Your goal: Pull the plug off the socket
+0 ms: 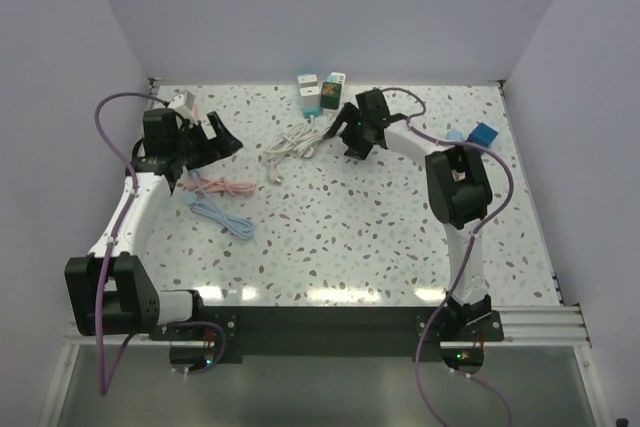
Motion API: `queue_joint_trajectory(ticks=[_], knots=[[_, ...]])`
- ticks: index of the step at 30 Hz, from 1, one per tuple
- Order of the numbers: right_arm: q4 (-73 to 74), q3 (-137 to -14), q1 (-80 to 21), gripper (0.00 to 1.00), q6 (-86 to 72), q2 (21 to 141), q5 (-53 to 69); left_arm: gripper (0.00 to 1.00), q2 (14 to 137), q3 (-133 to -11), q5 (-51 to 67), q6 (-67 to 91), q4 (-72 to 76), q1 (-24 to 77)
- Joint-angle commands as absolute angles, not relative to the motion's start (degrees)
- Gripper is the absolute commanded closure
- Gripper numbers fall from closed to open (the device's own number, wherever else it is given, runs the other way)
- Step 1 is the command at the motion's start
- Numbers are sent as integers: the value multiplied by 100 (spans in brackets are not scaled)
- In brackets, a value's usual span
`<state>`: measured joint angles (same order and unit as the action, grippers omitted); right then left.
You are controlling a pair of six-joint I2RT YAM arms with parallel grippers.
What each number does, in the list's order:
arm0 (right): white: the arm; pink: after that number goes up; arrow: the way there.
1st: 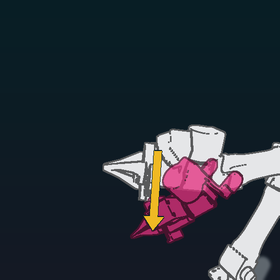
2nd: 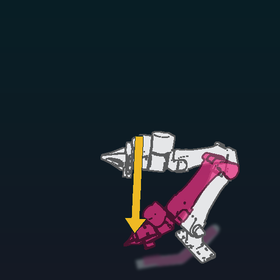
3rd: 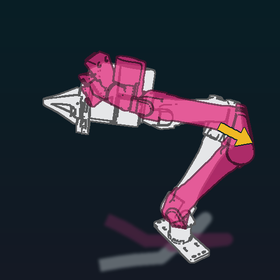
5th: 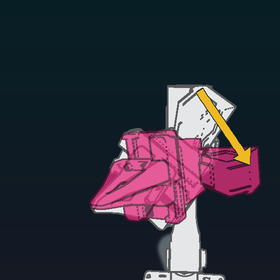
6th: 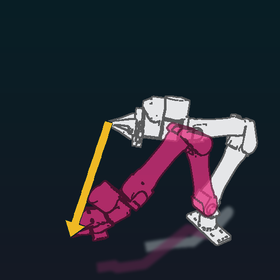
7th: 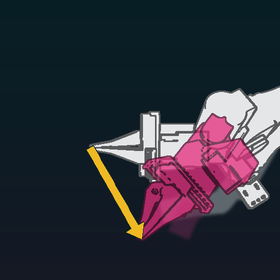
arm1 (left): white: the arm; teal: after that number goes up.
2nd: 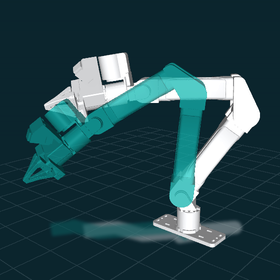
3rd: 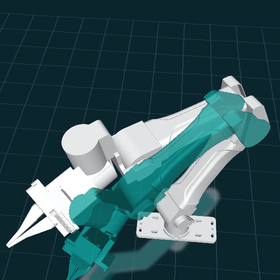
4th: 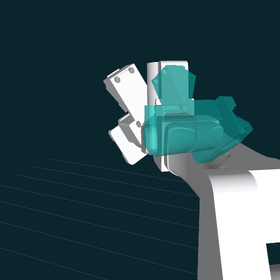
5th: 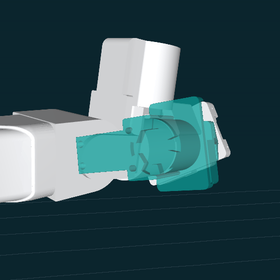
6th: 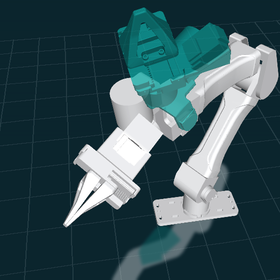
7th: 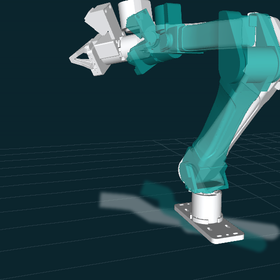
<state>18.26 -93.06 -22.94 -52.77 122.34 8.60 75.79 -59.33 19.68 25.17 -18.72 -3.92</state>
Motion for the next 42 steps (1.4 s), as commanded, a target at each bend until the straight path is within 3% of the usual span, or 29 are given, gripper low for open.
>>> queue_joint_trajectory(ticks=[1,8,11,15,16,17,18,33,34,35,36,40,42], knots=[[818,-9842,-2364,17,-6186,12750,546,0,7278,-5477,2364,2786,-1469,-229],[790,-11002,-2531,21,-7083,13919,124,0,6970,-4984,2338,2839,-1564,-202],[1211,-11504,-2540,28,-7180,14219,-87,0,6882,-4957,2285,2839,-1635,-193],[2115,-11953,-2505,69,-7111,14353,-123,0,6864,-4913,2364,2848,-1661,-193],[2283,-11884,-2487,91,-7041,14292,-123,0,6873,-4913,2399,2848,-1626,-202],[2381,-11726,-2479,100,-6988,14178,-114,0,6890,-4896,2452,2865,-1591,-185],[2425,-11246,-2461,100,-6935,13881,-114,0,6908,-4887,2478,2883,-1573,-185],[2707,-6279,-2706,97,-4606,10803,1230,2,7453,-4746,2751,3076,-766,263],[2751,-6145,-2751,89,-4431,10680,1291,2,7505,-4676,2734,3094,-704,298],[2890,-6048,-2821,75,-4334,10418,1327,2,7523,-4650,2733,3146,-668,351],[2944,-5951,-2856,53,-4220,10276,1336,2,7550,-4623,2733,3164,-598,378],[3619,-6388,-2918,25,-3369,9643,845,2,7585,-4500,2689,3269,-405,483],[4129,-6966,-2918,19,-3086,9449,433,2,7611,-4500,2663,3287,-387,510]])
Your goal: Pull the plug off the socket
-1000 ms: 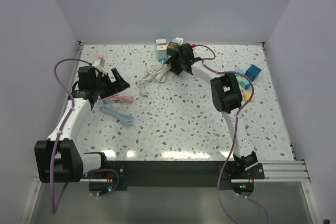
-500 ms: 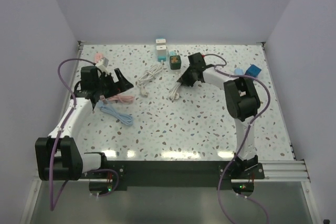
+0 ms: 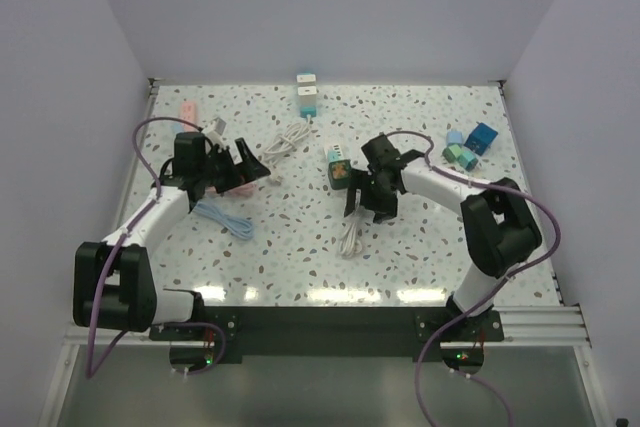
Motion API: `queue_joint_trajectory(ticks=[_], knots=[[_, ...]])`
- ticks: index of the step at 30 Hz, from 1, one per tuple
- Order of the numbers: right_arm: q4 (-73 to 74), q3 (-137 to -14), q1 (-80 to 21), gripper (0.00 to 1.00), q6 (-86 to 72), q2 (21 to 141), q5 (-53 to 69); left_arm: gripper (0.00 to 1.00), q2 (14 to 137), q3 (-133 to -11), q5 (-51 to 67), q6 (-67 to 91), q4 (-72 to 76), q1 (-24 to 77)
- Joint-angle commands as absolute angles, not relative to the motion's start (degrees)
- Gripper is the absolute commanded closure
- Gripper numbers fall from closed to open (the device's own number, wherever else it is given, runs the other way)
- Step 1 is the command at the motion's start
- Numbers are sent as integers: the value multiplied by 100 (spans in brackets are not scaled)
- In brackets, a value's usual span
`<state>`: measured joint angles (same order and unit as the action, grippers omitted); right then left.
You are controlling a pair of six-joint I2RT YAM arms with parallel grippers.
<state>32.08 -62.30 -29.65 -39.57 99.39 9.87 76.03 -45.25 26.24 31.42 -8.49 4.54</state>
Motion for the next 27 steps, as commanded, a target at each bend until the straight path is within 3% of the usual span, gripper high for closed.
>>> queue_joint_trajectory(ticks=[1,7,14,21,27], knots=[[4270,-7187,-2909,16,-2867,9413,318,2,7611,-4517,2654,3296,-387,518],[4886,-9243,-2909,17,-1998,10130,-307,2,7541,-4500,2575,3305,-439,545],[5239,-11379,-2935,28,-1477,11758,-527,2,7497,-4316,2487,3349,-387,580],[5133,-12129,-3234,32,-1318,12664,-958,2,7488,-4236,2470,3349,-369,580],[4931,-11778,-3340,32,-1336,12823,-809,2,7445,-4210,2435,3349,-404,580]])
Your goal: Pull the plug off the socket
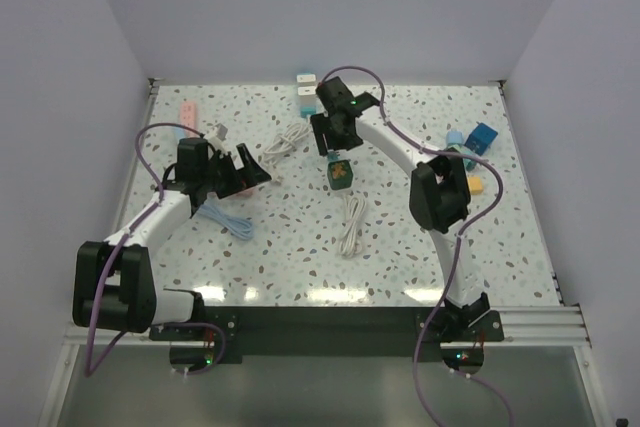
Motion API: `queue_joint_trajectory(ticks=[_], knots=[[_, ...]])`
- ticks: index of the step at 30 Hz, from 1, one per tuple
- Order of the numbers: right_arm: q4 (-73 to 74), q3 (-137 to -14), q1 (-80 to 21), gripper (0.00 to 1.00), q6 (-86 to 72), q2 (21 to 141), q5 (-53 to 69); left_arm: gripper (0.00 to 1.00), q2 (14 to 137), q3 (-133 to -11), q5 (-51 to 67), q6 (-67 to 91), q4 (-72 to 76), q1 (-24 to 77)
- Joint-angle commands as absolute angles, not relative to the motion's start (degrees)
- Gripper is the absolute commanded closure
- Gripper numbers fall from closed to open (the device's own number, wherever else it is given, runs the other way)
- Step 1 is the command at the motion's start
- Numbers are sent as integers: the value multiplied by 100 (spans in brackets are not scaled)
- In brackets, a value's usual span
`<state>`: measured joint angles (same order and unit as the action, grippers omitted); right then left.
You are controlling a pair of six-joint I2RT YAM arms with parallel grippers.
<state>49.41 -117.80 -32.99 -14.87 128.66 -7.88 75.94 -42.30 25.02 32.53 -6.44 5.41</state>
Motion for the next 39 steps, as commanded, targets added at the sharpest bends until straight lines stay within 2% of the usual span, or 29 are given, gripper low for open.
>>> queue_joint_trajectory(ticks=[1,4,7,8,11,12,17,18,19,22,28,39], knots=[[4905,-11716,-3357,32,-1353,12832,-782,2,7444,-4193,2426,3340,-404,580],[4852,-11619,-3393,32,-1406,12850,-756,2,7409,-4122,2408,3349,-404,580],[4790,-11549,-3445,37,-1468,12867,-869,2,7391,-4052,2417,3349,-387,580],[4816,-11584,-3445,42,-1485,12919,-957,2,7392,-4034,2417,3357,-369,580],[4922,-11628,-3463,47,-1503,13122,-949,2,7418,-3990,2443,3366,-308,580],[4904,-11584,-3463,53,-1520,13139,-941,2,7435,-3973,2452,3375,-290,580],[4615,-11049,-3489,64,-1626,13017,-844,2,7567,-3955,2505,3419,-158,650],[4571,-10996,-3489,67,-1661,12982,-852,2,7611,-3955,2505,3462,-115,668],[4562,-10908,-3498,80,-1679,12947,-861,2,7629,-3964,2496,3489,-88,729],[4238,-10523,-3481,100,-1775,12500,-476,2,7795,-4069,2487,3630,236,922],[3210,-9494,-3454,100,-2345,11392,1255,1,8410,-4526,2206,4252,763,1301],[2145,-8359,-3463,100,-3296,10486,2241,0,9290,-5062,1925,4834,1389,1695]])
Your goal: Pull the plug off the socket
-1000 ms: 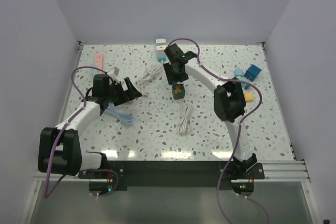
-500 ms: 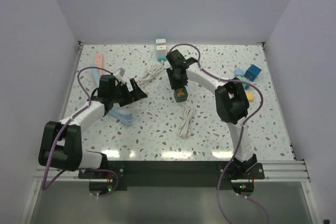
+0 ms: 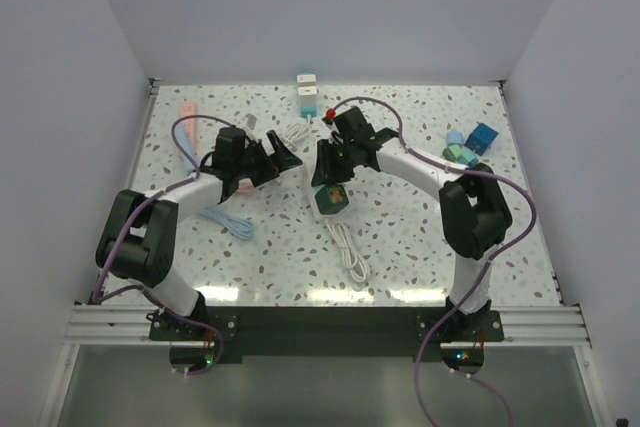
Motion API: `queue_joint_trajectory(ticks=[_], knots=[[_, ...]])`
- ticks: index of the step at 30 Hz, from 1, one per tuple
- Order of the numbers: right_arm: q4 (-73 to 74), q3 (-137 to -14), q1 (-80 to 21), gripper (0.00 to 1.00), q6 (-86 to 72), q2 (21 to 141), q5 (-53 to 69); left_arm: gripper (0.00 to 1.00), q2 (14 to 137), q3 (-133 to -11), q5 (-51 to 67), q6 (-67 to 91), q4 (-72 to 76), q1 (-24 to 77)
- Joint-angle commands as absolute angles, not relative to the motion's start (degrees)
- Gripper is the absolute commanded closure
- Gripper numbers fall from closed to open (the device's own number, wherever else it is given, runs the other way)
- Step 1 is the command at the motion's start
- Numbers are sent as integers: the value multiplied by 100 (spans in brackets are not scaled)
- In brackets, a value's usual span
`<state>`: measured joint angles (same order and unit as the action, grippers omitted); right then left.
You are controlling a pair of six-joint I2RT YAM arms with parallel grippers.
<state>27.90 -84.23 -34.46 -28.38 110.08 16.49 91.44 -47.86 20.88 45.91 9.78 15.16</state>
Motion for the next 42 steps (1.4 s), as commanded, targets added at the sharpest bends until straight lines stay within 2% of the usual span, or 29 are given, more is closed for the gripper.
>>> queue_joint_trajectory(ticks=[1,13,15,16,19,20,24,25,27,32,42], knots=[[2084,-8297,-3463,100,-3331,10459,2259,0,9334,-5089,1925,4851,1406,1731],[1697,-8183,-3472,100,-3489,10371,2750,0,9791,-5405,1635,4878,1336,2346],[1626,-8174,-3463,100,-3524,10380,2803,5,9861,-5414,1626,4904,1362,2416],[1617,-8165,-3463,100,-3533,10380,2839,16,9879,-5405,1617,4896,1362,2443],[1565,-8122,-3472,100,-3533,10336,2830,42,9870,-5353,1591,4834,1424,2522],[1530,-8095,-3463,100,-3542,10301,2821,56,9853,-5318,1591,4825,1424,2531],[1433,-8042,-3454,100,-3568,10248,2795,76,9817,-5142,1600,4825,1450,2558],[1424,-8025,-3454,100,-3568,10248,2786,87,9809,-5098,1591,4816,1450,2558],[1424,-8033,-3428,100,-3551,10231,2760,99,9782,-5010,1530,4747,1407,2549],[1555,-7972,-3235,100,-3437,10099,2760,100,9738,-4843,1162,4474,1117,2540],[1959,-7514,-1952,100,-2849,9475,3639,100,10037,-4552,861,3912,958,2338]])
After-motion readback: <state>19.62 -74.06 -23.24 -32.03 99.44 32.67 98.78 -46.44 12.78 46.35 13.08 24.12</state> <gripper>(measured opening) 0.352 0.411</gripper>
